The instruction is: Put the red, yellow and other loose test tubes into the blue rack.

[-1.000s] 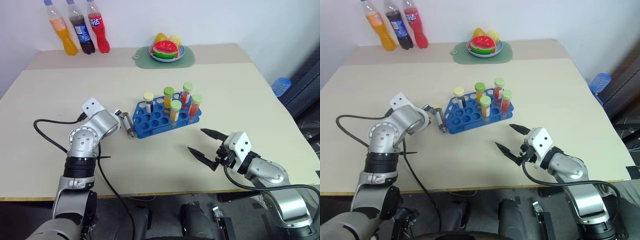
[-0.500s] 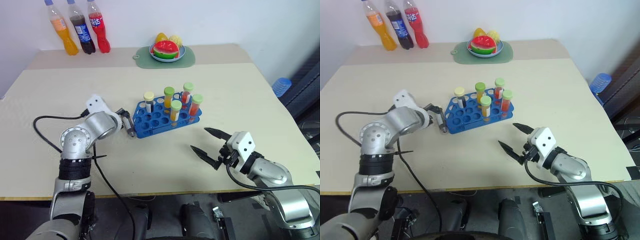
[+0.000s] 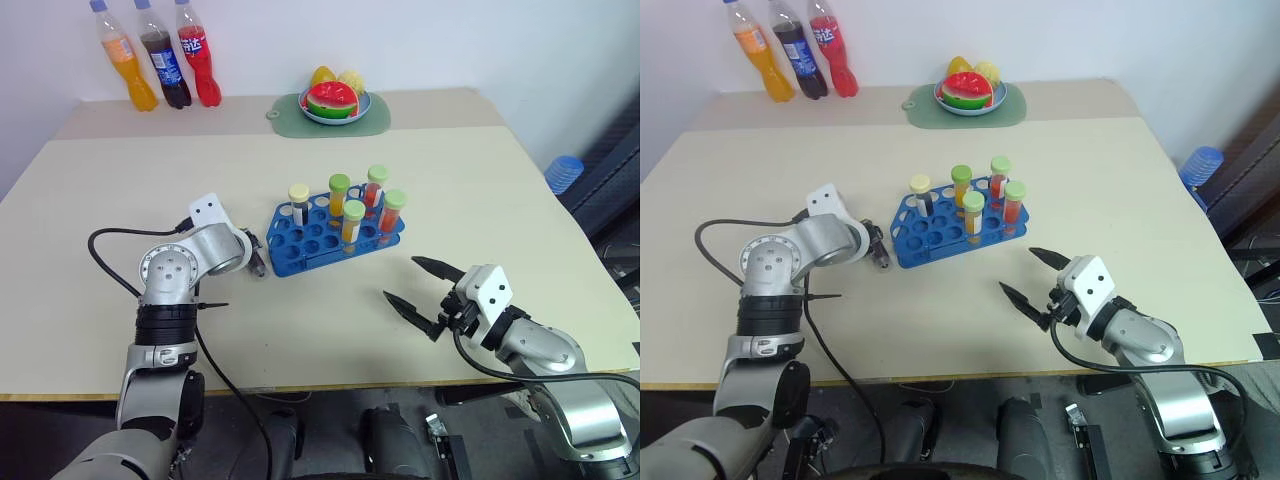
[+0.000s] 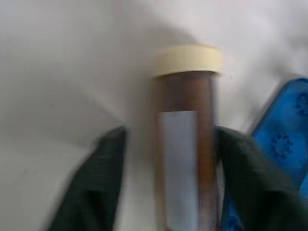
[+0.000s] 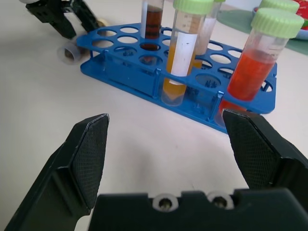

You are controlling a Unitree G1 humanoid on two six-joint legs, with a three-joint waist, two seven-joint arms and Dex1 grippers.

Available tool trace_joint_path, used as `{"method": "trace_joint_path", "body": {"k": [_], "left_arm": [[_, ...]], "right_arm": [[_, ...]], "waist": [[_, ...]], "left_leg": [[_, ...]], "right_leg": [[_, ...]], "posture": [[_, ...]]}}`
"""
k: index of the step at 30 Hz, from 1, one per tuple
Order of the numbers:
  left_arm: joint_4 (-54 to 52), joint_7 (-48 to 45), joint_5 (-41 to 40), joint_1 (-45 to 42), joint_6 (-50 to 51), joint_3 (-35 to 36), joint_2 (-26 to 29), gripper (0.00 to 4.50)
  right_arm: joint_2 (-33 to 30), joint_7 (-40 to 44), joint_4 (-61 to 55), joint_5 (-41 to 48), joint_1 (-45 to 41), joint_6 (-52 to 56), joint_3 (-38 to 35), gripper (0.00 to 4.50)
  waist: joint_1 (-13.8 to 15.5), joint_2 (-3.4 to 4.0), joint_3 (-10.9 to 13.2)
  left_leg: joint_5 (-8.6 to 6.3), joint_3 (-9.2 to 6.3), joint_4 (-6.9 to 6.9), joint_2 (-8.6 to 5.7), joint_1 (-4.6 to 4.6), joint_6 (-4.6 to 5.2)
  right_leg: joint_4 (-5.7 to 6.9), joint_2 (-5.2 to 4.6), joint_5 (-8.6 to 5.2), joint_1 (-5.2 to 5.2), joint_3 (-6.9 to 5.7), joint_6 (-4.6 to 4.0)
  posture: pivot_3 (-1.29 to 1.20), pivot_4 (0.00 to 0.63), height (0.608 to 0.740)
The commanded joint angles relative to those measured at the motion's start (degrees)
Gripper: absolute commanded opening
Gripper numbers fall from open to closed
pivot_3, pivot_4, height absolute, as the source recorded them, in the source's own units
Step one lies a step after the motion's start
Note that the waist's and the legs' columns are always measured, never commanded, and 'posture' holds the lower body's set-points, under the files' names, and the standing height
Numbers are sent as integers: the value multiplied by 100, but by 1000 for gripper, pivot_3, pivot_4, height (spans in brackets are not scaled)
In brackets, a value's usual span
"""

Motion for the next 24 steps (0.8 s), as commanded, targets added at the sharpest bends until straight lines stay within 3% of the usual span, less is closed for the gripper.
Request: {"method": "trace_joint_path", "body": {"k": [1, 7, 10, 15, 16, 20, 24], "left_arm": [[110, -28, 171, 26, 176, 101, -119, 1174], [-170, 8, 101, 122, 335, 438, -182, 1174], [-744, -625, 127, 354, 414, 457, 16, 1174], [-2873, -4494, 871, 1732, -472, 592, 1223, 1174], [-3019, -4917, 867, 1975, -575, 692, 1348, 1174], [-3293, -8349, 958, 2860, -1417, 1257, 1974, 1174], [-2701, -10602, 2894, 2798, -3129, 334, 2308, 1174]], "right_arm": [[43, -62, -196, 30, -56, -94, -76, 4164], [37, -82, -166, 23, -55, -123, -79, 4164], [27, -84, -164, 24, -21, -142, -106, 4164], [7, -118, -197, 49, 138, -158, -264, 4164], [11, -126, -196, 59, 172, -163, -304, 4164], [163, -353, -320, 26, 434, -174, -383, 4164], [431, -693, -404, -30, 715, -156, -405, 4164]], "waist": [[-1, 0, 0], [-6, 0, 0], [-21, 0, 0], [-149, 2, 5], [-159, 4, 5], [-151, 8, 7], [-118, 14, 6]], "left_leg": [[0, 0, 0, 0, 0, 0], [0, 0, -1, 1, 0, 0], [0, 1, -3, 1, -1, 0], [2, 18, -21, 6, -10, -5], [2, 26, -23, 9, -9, -5], [-10, 31, -22, 15, -7, 17], [-17, 26, -19, 17, -7, 31]], "right_leg": [[0, 0, 0, 0, 0, 0], [0, 0, 0, 0, 0, 0], [-2, 0, 0, -3, 0, 0], [-1, 6, -2, -22, 1, -4], [-2, 6, -2, -21, 0, -4], [-8, 4, -8, -11, -1, -15], [-21, 3, -16, 3, -6, -30]], "posture": [[0, 150, 740], [0, 150, 740], [0, 150, 740], [0, 150, 740], [0, 150, 740], [0, 150, 740], [0, 150, 740]]}}
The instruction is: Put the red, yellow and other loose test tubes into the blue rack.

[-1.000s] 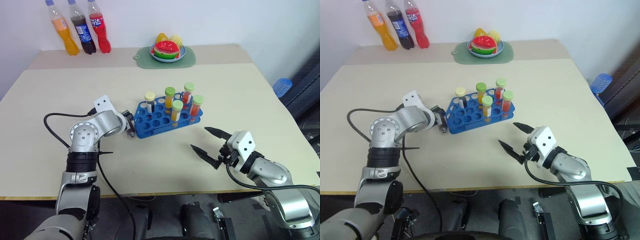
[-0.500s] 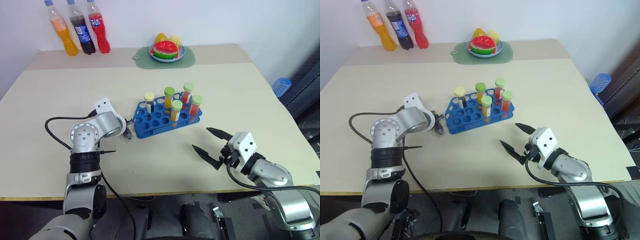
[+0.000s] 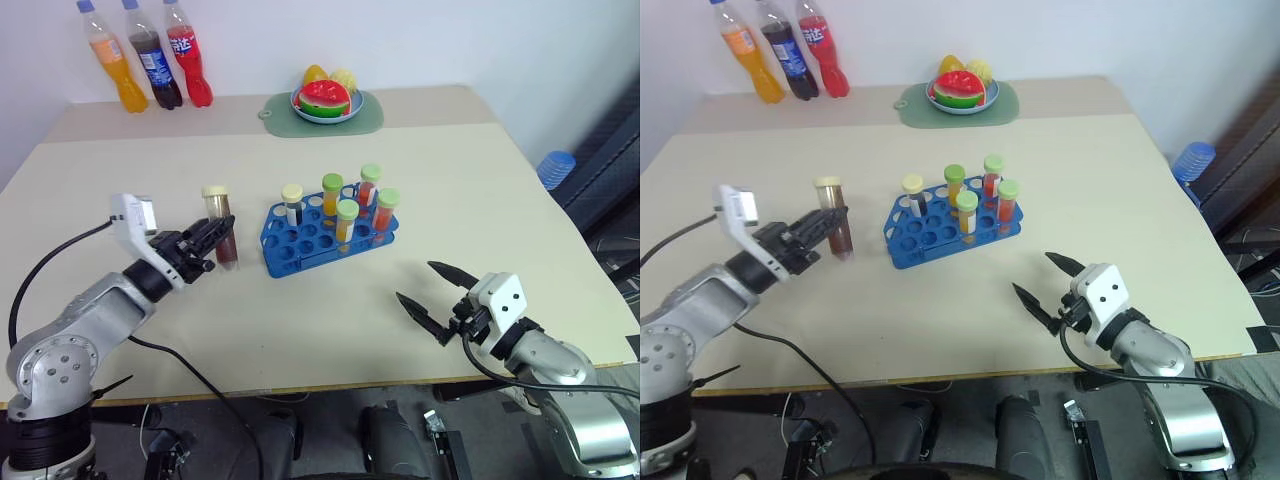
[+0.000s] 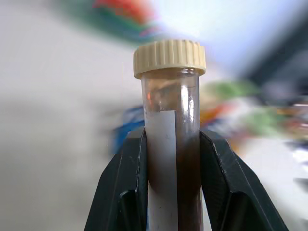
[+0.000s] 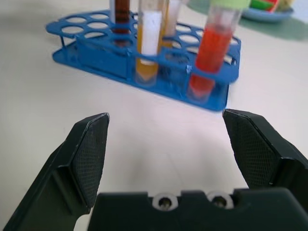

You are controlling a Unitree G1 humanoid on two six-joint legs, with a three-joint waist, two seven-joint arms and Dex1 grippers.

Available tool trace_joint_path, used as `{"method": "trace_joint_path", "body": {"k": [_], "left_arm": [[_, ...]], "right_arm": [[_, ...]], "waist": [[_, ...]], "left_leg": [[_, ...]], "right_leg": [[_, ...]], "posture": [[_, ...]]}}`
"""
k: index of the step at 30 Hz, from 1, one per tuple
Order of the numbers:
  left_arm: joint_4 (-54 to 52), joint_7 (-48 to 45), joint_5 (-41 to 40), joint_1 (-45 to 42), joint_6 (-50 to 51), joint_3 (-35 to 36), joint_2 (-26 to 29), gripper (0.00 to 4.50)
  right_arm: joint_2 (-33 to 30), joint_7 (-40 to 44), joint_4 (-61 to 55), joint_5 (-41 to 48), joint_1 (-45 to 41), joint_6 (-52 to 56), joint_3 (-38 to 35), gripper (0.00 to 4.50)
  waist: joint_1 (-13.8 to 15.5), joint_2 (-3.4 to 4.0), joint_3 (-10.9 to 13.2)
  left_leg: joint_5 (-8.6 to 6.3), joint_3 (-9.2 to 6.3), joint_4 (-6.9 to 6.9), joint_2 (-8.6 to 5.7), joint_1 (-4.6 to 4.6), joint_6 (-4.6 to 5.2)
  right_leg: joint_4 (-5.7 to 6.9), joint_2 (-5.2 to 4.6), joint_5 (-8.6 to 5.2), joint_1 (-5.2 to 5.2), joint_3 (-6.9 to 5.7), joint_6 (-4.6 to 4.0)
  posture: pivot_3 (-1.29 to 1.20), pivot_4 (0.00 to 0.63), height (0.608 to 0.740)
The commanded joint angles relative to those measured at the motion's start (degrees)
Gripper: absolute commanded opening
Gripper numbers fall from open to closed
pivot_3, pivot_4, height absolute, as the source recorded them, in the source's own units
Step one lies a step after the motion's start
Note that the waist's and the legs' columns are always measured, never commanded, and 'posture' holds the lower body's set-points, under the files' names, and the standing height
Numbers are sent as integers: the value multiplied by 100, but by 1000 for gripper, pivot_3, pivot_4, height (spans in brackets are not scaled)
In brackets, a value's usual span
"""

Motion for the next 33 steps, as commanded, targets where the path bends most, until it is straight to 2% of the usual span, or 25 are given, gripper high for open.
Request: {"method": "trace_joint_path", "body": {"k": [1, 6, 10, 13, 21, 26, 33], "left_arm": [[563, -1766, 1590, -350, -1597, -753, 61, 1174], [2471, -3170, 2581, -1814, -2780, -1726, -743, 1174], [4090, -3659, 3129, -2715, -3519, -1911, -1361, 1174], [4828, -4018, 3216, -3062, -3675, -1888, -1618, 1174], [5512, -4441, 3352, -3156, -3733, -1766, -1780, 1174], [5624, -4539, 3569, -3035, -3848, -1824, -1971, 1174], [5993, -4589, 3929, -2957, -4376, -1849, -2195, 1174]], "right_arm": [[249, -354, -345, -17, 211, -39, -139, 4164], [546, -722, -631, -177, 864, -183, -233, 4164], [752, -991, -900, -361, 1222, -262, -221, 4164], [883, -1186, -1074, -542, 1437, -342, -139, 4164], [1143, -1531, -1200, -790, 1768, -580, -28, 4164], [1139, -1598, -1127, -828, 1705, -630, 23, 4164], [1072, -1579, -1074, -818, 1586, -613, 22, 4164]], "waist": [[46, 7, -3], [131, 12, -4], [50, 13, -5], [-6, 11, -4], [5, 2, 0], [121, 2, 0], [118, -8, -6]], "left_leg": [[-1, 1, 0, 0, 2, 2], [-2, -9, 6, -10, -3, 8], [-3, -4, 3, -10, -1, 9], [-1, -11, -3, -8, -3, 6], [6, -51, -24, -7, -20, -9], [6, -52, -23, -7, -18, -9], [5, -56, -14, -7, -13, -8]], "right_leg": [[-7, -1, 0, 5, 0, -1], [-31, 1, 6, 15, -7, 3], [-37, 1, 21, 8, -4, 29], [-35, 7, 21, 6, -8, 29], [-54, 11, 16, 0, -34, 29], [-53, 12, 16, 2, -37, 29], [-54, 12, 16, 17, -41, 29]], "posture": [[0, 150, 740], [0, 150, 740], [0, 150, 740], [0, 150, 740], [0, 150, 740], [0, 150, 740], [0, 150, 740]]}}
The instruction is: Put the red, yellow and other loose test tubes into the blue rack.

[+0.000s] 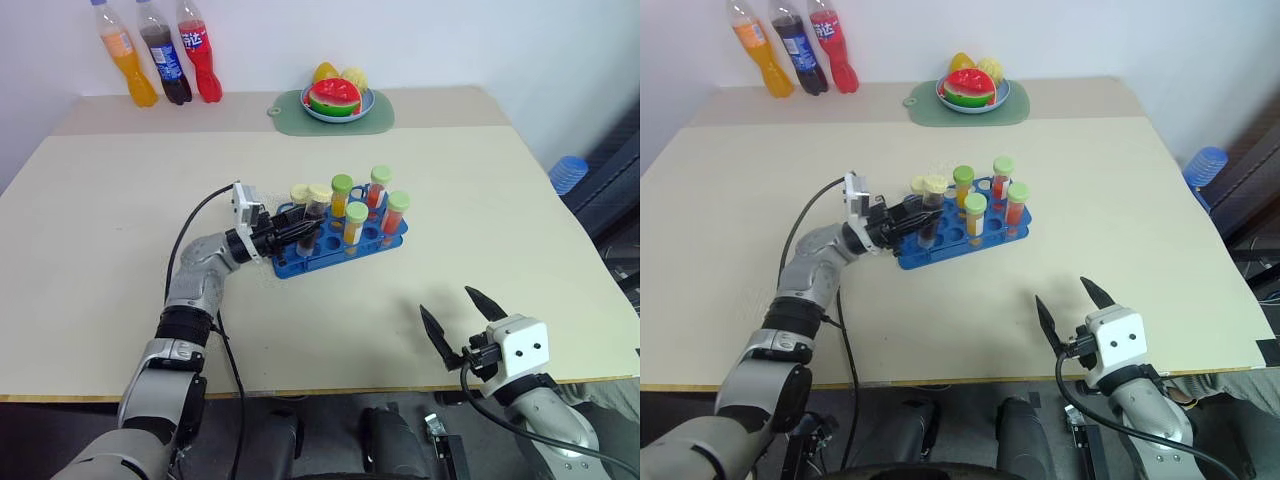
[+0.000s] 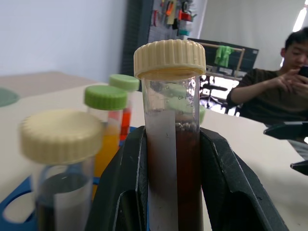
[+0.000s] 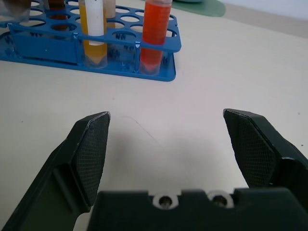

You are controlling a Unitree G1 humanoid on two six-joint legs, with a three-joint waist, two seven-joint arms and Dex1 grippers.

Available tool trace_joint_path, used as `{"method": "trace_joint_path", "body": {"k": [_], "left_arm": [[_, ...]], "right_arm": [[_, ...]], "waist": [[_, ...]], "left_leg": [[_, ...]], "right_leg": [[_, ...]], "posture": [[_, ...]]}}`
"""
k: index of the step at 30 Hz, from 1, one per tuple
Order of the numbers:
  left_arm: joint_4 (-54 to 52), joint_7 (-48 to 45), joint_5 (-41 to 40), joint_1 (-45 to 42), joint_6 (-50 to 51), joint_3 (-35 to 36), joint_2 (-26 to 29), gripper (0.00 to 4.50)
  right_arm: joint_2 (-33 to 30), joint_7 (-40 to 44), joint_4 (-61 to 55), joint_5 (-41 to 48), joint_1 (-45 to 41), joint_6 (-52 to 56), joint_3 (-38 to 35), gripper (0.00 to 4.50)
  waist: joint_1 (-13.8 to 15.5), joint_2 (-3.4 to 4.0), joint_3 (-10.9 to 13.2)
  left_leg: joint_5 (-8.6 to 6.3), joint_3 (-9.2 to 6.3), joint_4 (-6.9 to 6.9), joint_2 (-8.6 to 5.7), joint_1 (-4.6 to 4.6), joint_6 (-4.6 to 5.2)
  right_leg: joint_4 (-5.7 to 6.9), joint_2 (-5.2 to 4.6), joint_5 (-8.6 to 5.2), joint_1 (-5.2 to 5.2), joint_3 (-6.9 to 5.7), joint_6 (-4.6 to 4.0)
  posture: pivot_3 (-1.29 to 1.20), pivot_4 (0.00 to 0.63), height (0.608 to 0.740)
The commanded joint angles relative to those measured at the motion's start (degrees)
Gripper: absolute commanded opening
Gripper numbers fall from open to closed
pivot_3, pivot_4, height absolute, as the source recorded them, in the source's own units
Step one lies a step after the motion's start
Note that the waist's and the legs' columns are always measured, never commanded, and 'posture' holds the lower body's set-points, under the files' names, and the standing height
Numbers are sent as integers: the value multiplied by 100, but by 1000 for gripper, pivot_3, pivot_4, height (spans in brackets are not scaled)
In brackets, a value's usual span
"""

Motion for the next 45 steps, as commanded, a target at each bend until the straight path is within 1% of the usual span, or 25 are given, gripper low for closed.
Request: {"method": "trace_joint_path", "body": {"k": [1, 5, 11, 14, 16, 19, 22, 25, 27, 29, 32, 35, 36, 38, 41, 43, 45], "left_arm": [[262, 49, 310, 98, -377, -29, -60, 1174], [507, 290, 609, 169, -926, -79, -204, 1174], [799, 600, 881, 269, -1609, -22, -271, 1174], [839, 592, 906, 369, -1731, -57, -320, 1174], [755, 544, 817, 434, -1629, -64, -387, 1174], [511, 340, 569, 549, -1198, -40, -422, 1174], [280, 353, 484, 638, -1093, 32, -405, 2354], [23, 581, 487, 709, -1086, 160, -335, 3754], [-227, 647, 468, 779, -1069, 214, -235, 3754], [-567, 597, 258, 889, -781, 283, -123, 3754], [-1414, 571, 32, 1314, -384, 377, 211, 3754], [-2090, 705, -210, 1720, 44, 488, 416, 3754], [-2204, 984, -254, 1857, 77, 647, 403, 3754], [-2320, 1546, -220, 2039, -28, 888, 242, 3754], [-2608, 2376, -191, 2185, -43, 1110, -126, 3754], [-2707, 3065, -45, 2169, -136, 1234, -428, 3754], [-2629, 3721, 290, 2087, -251, 1265, -628, 3754]], "right_arm": [[68, 6, -147, 10, -39, -134, -4, 4164], [34, 27, -144, 18, -81, -105, -15, 4164], [-25, 76, -153, 37, -90, -84, -40, 4164], [-50, 109, -135, 47, -132, -59, -60, 4164], [-55, 123, -143, 49, -148, -40, -63, 4164], [-68, 139, -152, 39, -166, -19, -52, 4164], [-72, 151, -187, 43, -148, -1, -52, 4164], [-90, 186, -221, 72, -106, 31, -71, 4164], [-113, 227, -253, 110, -79, 69, -102, 4164], [-128, 263, -257, 134, -59, 82, -116, 4164], [-109, 207, -290, 256, -107, 211, -278, 4164], [187, -196, -377, 322, -219, 334, -485, 4164], [449, -513, -307, 282, -342, 274, -530, 4164], [758, -938, 0, 5, -619, -24, -502, 4164], [1063, -1293, 462, -285, -1118, -334, -448, 4164], [1118, -1403, 888, -436, -1556, -488, -401, 4164], [1072, -1404, 1285, -529, -1843, -643, -392, 4164]], "waist": [[-5, 0, -1], [0, -4, -4], [-10, -12, -13], [-3, -13, -13], [0, -13, -14], [-6, -10, -15], [-5, -6, -18], [2, -6, -18], [-4, -5, -18], [-8, -5, -18], [-20, -4, -18], [2, -3, -18], [11, -4, -17], [18, -1, -18], [4, 4, -18], [-19, 3, -18], [-26, 6, -20]], "left_leg": [[0, 0, 0, 0, 1, 0], [0, 1, 1, 0, 6, 0], [-4, 0, 2, 0, 17, 7], [-4, -1, 3, 1, 17, 7], [-5, -1, 8, 1, 17, 9], [-11, 0, 10, 1, 19, 20], [-11, 0, 10, 1, 20, 19], [-10, 0, 12, 1, 20, 19], [-10, -1, 13, 1, 20, 19], [-10, -1, 11, 1, 19, 18], [-9, -4, 9, 6, 15, 17], [-9, -8, 8, 21, 14, 16], [-9, -8, 8, 24, 13, 16], [-9, -11, 5, 29, 13, 16], [-6, -6, 5, 35, 15, 9], [-6, 1, 16, 33, 17, 9], [-5, 17, 20, 32, 24, 10]], "right_leg": [[0, 0, 0, 0, 0, 0], [1, 0, 0, 5, 0, 0], [2, 2, 0, 18, 0, 0], [3, 2, 0, 19, 0, 0], [3, 2, 1, 22, 0, 0], [3, 2, 1, 25, 0, 1], [5, 2, 1, 25, 0, 1], [6, 2, 1, 25, 1, 1], [8, 2, 1, 25, 1, 0], [9, 2, 1, 22, 2, 0], [10, 1, 1, 13, 6, 0], [11, 1, 1, 9, 10, 0], [12, 1, 1, 9, 9, 0], [15, 6, 2, 9, 2, -3], [35, 11, 2, 0, 3, -7], [40, 10, 6, 0, 17, -9], [42, 10, 8, 0, 28, -11]], "posture": [[0, 150, 740], [0, 150, 740], [0, 150, 740], [0, 150, 740], [0, 150, 740], [0, 150, 740], [0, 150, 740], [0, 150, 740], [0, 150, 740], [0, 150, 740], [0, 150, 740], [0, 150, 740], [0, 150, 740], [0, 150, 740], [0, 150, 740], [0, 150, 740], [0, 150, 740]]}}
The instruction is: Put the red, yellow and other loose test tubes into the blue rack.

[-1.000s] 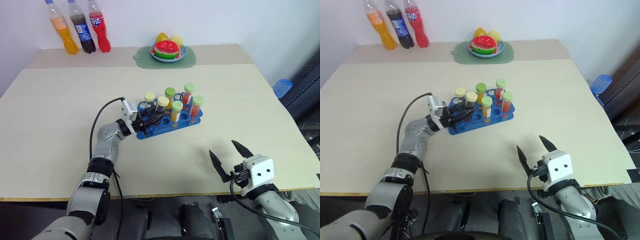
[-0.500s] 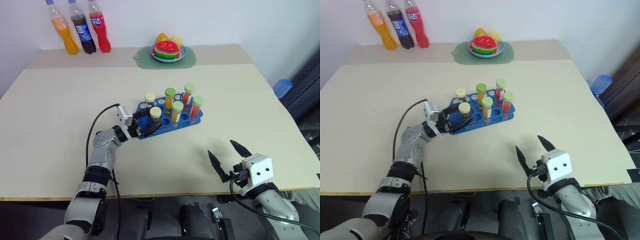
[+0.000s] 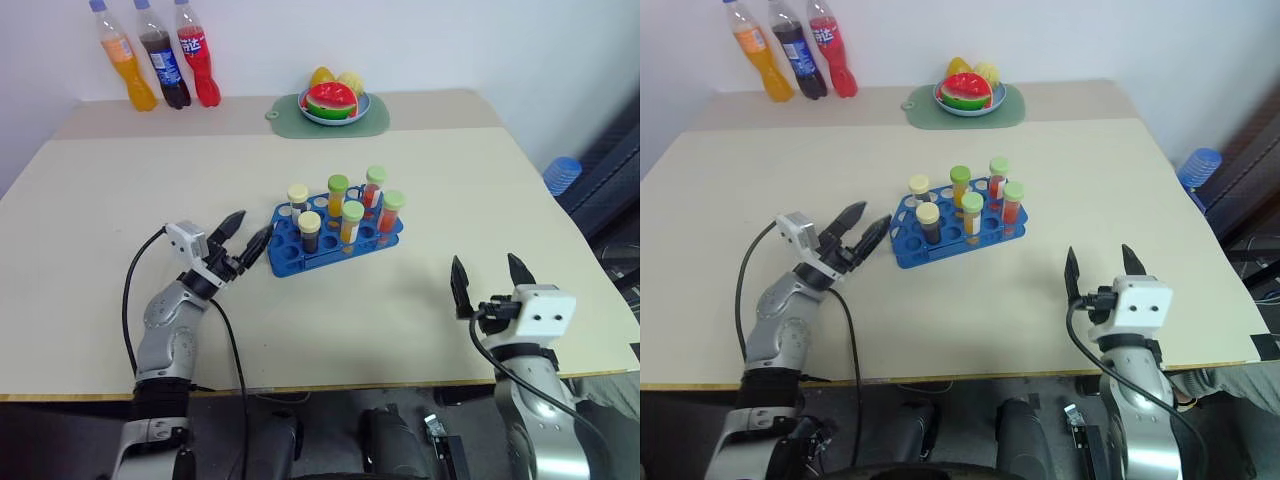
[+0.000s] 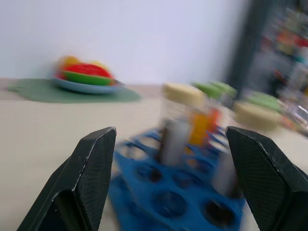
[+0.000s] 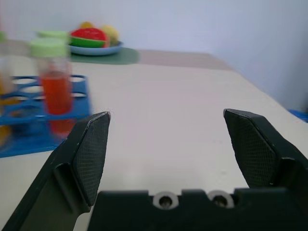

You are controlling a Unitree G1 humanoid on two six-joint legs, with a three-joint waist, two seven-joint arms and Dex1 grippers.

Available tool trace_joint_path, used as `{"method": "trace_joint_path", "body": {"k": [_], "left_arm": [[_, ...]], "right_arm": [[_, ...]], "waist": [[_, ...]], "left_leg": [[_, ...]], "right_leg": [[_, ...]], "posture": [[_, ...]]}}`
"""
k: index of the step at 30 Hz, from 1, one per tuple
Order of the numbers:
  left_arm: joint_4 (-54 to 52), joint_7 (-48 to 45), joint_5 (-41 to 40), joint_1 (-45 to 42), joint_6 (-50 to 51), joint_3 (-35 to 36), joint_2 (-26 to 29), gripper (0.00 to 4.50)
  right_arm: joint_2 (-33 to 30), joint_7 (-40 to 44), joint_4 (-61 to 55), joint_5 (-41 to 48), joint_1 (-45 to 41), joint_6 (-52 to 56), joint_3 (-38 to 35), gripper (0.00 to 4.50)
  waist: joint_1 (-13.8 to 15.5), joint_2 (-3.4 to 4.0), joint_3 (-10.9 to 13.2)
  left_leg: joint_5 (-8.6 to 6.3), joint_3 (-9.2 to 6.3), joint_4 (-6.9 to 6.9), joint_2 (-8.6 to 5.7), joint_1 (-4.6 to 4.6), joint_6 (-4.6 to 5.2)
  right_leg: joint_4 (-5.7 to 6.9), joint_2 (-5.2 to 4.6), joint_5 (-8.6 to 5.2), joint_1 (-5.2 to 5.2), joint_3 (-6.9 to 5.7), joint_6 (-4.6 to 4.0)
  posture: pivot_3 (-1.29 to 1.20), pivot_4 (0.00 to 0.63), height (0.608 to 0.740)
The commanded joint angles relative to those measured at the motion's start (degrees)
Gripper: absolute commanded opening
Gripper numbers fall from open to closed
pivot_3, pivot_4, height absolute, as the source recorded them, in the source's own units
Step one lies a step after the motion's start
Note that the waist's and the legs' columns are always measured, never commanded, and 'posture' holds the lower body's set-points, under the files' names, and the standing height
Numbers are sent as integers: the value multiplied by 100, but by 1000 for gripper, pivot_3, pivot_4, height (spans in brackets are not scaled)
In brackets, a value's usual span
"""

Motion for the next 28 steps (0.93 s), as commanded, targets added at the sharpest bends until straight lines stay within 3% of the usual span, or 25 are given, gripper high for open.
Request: {"method": "trace_joint_path", "body": {"k": [1, 6, 13, 19, 23, 28], "left_arm": [[-98, 1138, 577, -151, -331, 91, -233, 3754], [293, 2122, 1359, -335, -281, -85, -242, 3754], [24, 2104, 1470, -112, 274, -403, -115, 3754], [-1100, 458, 900, 983, 512, -666, 861, 3754], [-1534, -541, 369, 1735, 919, -15, 2122, 3754], [-1563, -1056, 214, 2110, 937, 302, 2801, 3754]], "right_arm": [[-107, -5, 472, -184, -359, -422, -20, 4164], [-338, 85, 1242, -300, -564, -907, -163, 4164], [-795, 619, 1562, 50, -436, -994, -407, 4164], [-1482, 1712, 637, 451, 531, -606, -293, 4164], [-1888, 2329, -442, 1359, 1597, 5, -927, 4164], [-2002, 2502, -872, 1663, 1970, 198, -1250, 4164]], "waist": [[-4, 1, -1], [-4, 4, -2], [-23, 5, -3], [-155, 37, -15], [-183, 53, -10], [-141, 53, -10]], "left_leg": [[0, 3, -1, 0, 4, 0], [5, 17, -6, -13, 6, -10], [2, 19, -4, -19, 5, -3], [-1, 16, -15, 4, 5, 2], [-3, 14, -15, 15, 12, 5], [-5, 15, -9, 18, 16, 7]], "right_leg": [[5, 0, 0, 0, 1, 0], [16, 6, -1, -5, 1, -2], [19, 4, -1, -8, 6, -1], [15, 4, -4, -9, 7, -1], [22, 8, -8, -9, 8, -9], [13, 7, -23, 7, 7, -31]], "posture": [[0, 150, 740], [0, 150, 740], [0, 150, 740], [0, 150, 740], [0, 150, 740], [0, 150, 740]]}}
